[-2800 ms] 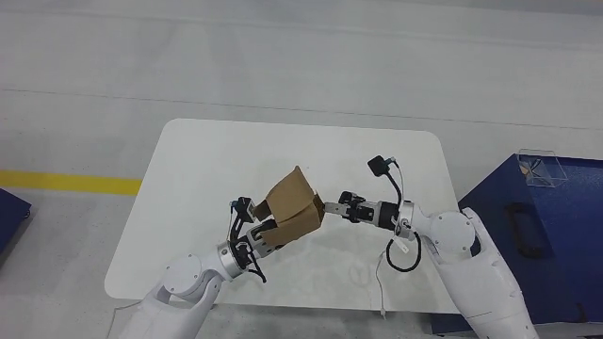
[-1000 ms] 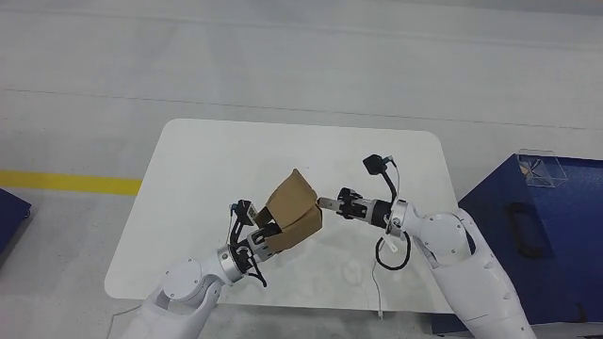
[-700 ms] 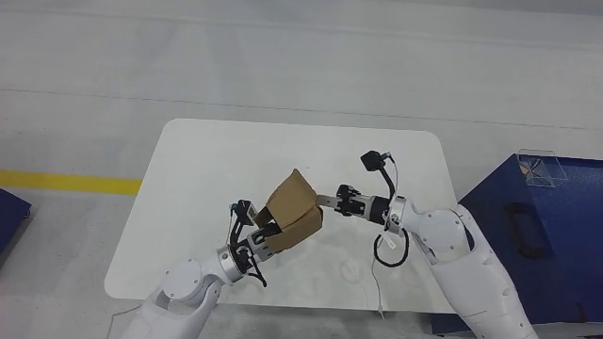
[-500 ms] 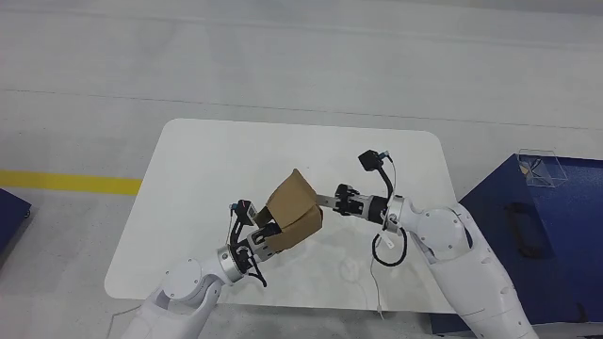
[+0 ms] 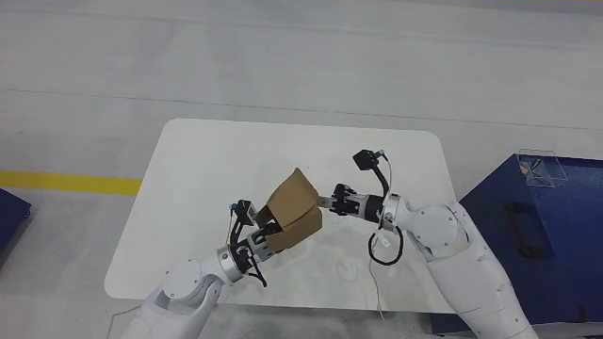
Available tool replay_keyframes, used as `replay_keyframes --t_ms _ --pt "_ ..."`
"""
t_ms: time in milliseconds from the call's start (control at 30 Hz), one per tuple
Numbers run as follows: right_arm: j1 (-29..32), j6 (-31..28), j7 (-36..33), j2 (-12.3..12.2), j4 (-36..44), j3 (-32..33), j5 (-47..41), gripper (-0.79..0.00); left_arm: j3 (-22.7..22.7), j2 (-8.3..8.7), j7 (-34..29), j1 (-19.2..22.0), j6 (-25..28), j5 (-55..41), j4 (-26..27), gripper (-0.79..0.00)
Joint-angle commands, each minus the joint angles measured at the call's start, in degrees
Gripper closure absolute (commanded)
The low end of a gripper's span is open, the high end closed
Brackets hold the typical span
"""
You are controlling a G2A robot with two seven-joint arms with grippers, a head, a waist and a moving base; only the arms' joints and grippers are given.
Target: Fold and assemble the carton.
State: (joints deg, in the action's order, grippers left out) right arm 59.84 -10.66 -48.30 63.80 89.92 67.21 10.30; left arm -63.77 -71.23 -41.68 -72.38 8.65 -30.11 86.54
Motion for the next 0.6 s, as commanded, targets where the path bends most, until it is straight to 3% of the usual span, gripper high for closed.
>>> replay_keyframes --t_ms 0,567 --pt "-0.09 0.15 -0.07 -0.02 0.29 -0.13 0.42 -0.785 0.00 0.00 0.00 0.00 0.00 0.00 0.00 0.000" --pt "-0.21 1.63 2.28 0.03 1.30 -0.95 2.49 -0.785 0.00 0.00 0.00 0.00 0.00 0.00 0.00 0.000"
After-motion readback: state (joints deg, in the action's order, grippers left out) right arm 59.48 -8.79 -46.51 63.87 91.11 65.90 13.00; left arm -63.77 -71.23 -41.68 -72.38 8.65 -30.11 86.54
